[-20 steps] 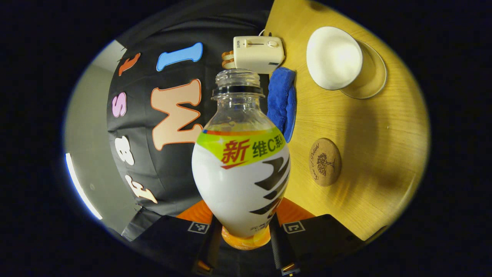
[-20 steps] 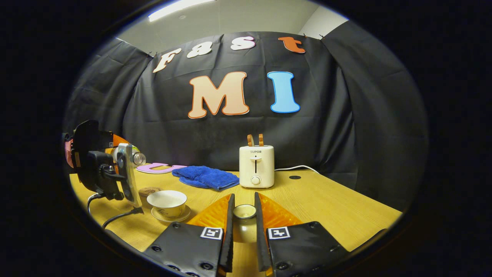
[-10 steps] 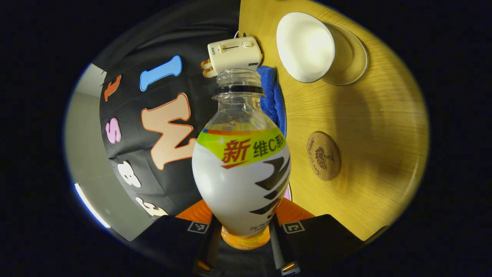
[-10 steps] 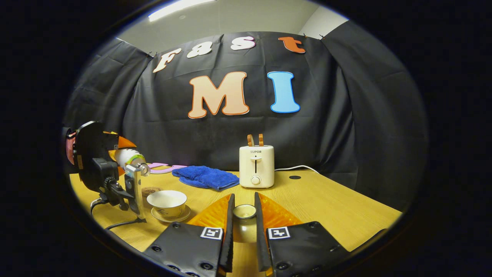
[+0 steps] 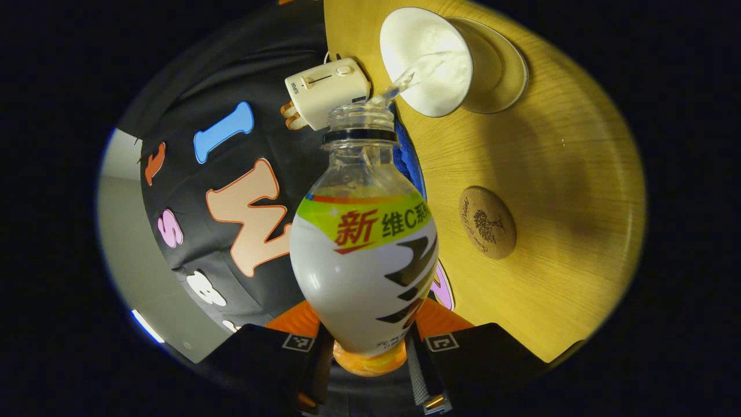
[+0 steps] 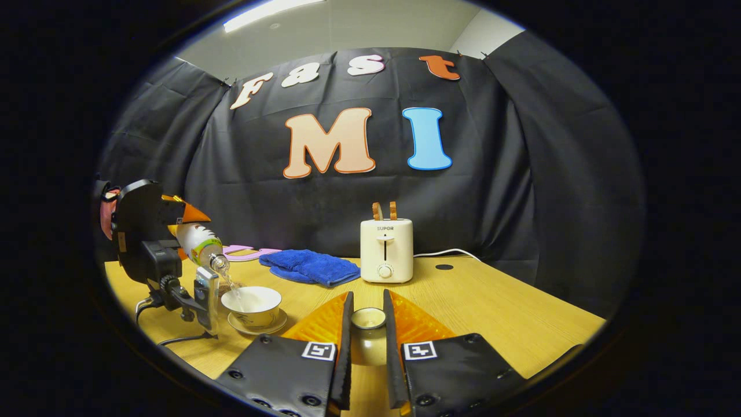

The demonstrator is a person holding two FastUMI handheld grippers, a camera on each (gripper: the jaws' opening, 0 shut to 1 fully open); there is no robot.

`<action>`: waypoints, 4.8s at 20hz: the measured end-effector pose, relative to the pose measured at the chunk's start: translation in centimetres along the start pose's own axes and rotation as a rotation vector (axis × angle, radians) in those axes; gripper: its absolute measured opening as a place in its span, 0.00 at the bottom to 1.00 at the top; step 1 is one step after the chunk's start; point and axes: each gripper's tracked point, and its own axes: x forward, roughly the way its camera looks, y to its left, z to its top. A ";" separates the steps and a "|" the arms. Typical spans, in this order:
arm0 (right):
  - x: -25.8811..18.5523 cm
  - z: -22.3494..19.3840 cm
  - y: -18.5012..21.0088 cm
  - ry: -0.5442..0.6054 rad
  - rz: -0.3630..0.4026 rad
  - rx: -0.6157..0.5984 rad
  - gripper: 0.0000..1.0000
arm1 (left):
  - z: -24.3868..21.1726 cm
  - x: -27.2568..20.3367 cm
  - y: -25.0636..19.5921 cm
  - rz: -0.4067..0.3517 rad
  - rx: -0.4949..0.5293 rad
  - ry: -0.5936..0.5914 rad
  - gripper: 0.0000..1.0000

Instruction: Open the teacup lid with one hand, grasp the water bottle and pour water into the teacup with the other hand; after pouring, place the water bottle on the coaster and then close the teacup lid.

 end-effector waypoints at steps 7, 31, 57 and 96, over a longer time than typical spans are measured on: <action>0.0 0.0 0.0 0.001 0.000 0.000 0.27 | 0.1 -0.4 2.4 0.041 0.117 -0.004 0.53; 0.0 0.0 -0.1 0.000 -0.006 0.000 0.27 | 1.8 -1.5 -0.4 -0.042 -0.035 -0.070 0.52; 0.0 -0.1 0.0 0.001 0.001 -0.001 0.29 | 3.7 2.1 -1.2 -0.175 -1.836 -0.329 0.54; 0.1 -0.1 -0.2 -0.001 -0.010 -0.002 0.27 | 3.9 4.5 -3.4 -0.179 -1.859 -0.328 0.96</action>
